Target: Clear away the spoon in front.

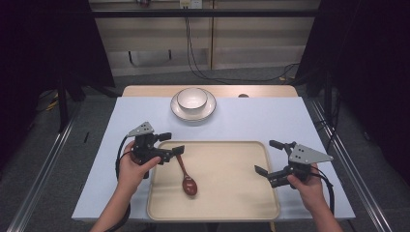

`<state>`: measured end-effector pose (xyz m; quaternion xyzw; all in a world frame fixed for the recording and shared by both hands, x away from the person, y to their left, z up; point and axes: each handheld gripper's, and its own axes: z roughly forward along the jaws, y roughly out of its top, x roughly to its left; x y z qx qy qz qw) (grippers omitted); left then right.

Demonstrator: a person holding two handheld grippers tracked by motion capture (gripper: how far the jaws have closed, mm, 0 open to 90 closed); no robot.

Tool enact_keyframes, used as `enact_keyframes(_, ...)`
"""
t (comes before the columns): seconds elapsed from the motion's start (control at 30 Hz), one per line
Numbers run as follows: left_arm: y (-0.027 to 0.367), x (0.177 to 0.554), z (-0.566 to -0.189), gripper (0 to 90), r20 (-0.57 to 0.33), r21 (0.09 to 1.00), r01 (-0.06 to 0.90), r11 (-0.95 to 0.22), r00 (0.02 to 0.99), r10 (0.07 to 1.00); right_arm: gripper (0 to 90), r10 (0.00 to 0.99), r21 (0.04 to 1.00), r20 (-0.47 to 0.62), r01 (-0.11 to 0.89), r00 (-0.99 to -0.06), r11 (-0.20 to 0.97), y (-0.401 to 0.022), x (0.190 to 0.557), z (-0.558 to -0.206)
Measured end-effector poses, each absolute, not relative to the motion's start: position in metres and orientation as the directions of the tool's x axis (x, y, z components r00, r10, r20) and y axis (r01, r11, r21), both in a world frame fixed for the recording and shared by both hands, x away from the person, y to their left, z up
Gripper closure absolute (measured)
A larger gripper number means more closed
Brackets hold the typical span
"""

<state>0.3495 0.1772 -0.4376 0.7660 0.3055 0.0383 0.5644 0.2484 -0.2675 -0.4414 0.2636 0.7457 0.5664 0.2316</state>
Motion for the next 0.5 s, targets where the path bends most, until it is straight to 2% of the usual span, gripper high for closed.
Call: enact_keyframes(0.5,0.202,0.349,-0.439,8.4,-0.232,0.914,0.368,-0.173,0.820,0.523,0.7,0.653,0.965,-0.049,0.131,-0.756,0.225,-0.267,0.249,-0.442)
